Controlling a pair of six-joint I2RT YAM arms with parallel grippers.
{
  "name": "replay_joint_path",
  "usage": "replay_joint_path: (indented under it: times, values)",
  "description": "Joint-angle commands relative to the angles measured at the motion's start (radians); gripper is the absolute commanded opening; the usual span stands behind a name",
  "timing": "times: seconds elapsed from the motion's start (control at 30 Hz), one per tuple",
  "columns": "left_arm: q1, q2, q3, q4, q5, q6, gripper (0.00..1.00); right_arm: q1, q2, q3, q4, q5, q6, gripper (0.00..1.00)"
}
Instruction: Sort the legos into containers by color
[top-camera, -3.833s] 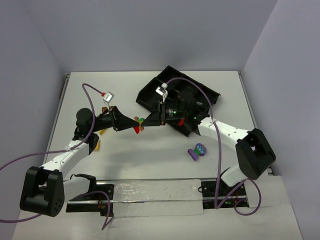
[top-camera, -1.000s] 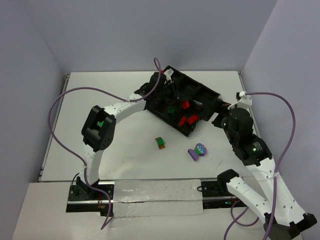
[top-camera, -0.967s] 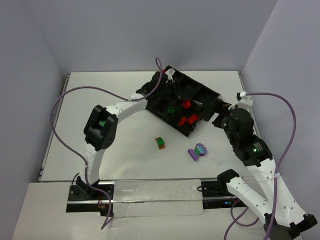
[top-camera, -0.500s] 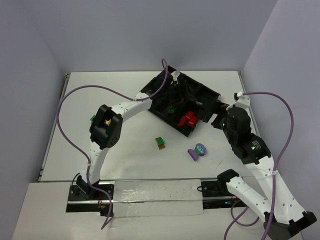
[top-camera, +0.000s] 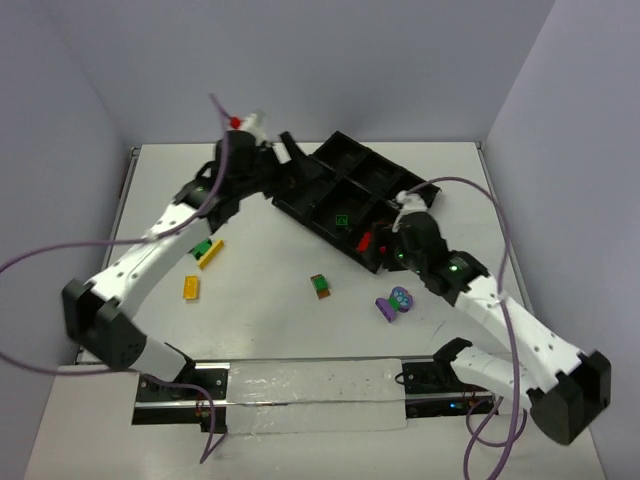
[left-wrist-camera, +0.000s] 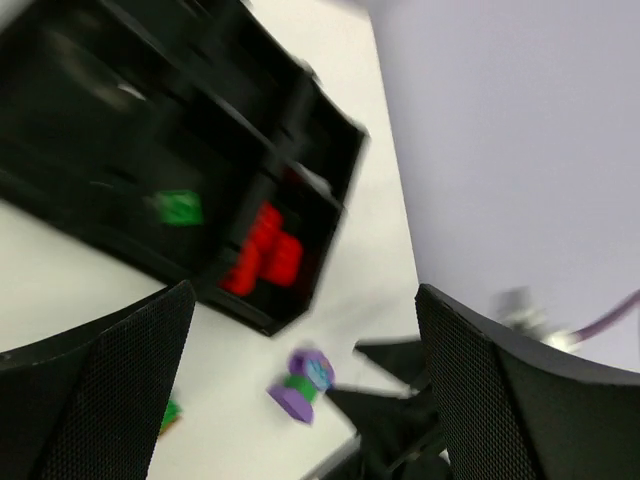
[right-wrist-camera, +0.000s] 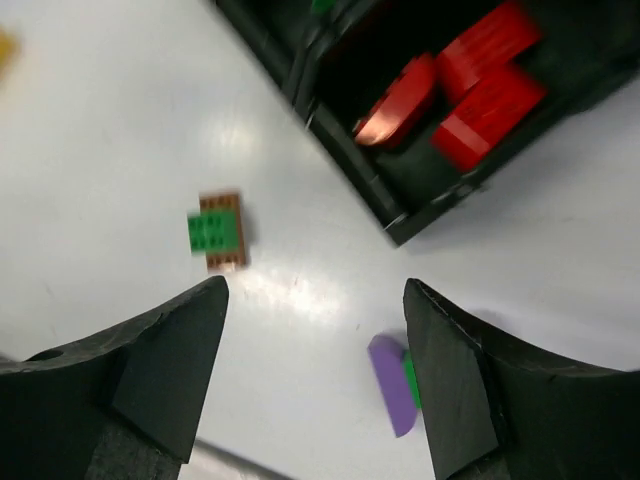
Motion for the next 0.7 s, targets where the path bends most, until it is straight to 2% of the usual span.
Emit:
replay_joint_path:
  times: [0.0,0.17,0.3,0.53,0.67]
  values:
    - [0.089,-0.187,-0.113,-0.142,-0.200,-0.008,0.99,0.148,0.186,0.018,0.100,-0.033,-0.039,0.78]
    - [0.131,-0.327,-0.188,-0.198,-0.322,0.004,0.99,0.237,0.409,0.097,0.133,-0.025,-0.070,0.79]
    - [0.142,-0.376,-0.218,-0.193,-0.353,-0.006,0.99,0.279,0.539,0.173,0.138,-0.006,-0.091,0.83]
    - [0.145,-0.369,-0.216,-0.200,-0.339,0.028,0.99,0.296,0.699,0.276,0.133,0.003,-0.043,0.87]
    - [0.145,-0.370,-0.234,-0.187,-0.337,0.029,0.99,0.296,0.744,0.304,0.128,0.003,-0.024,0.85]
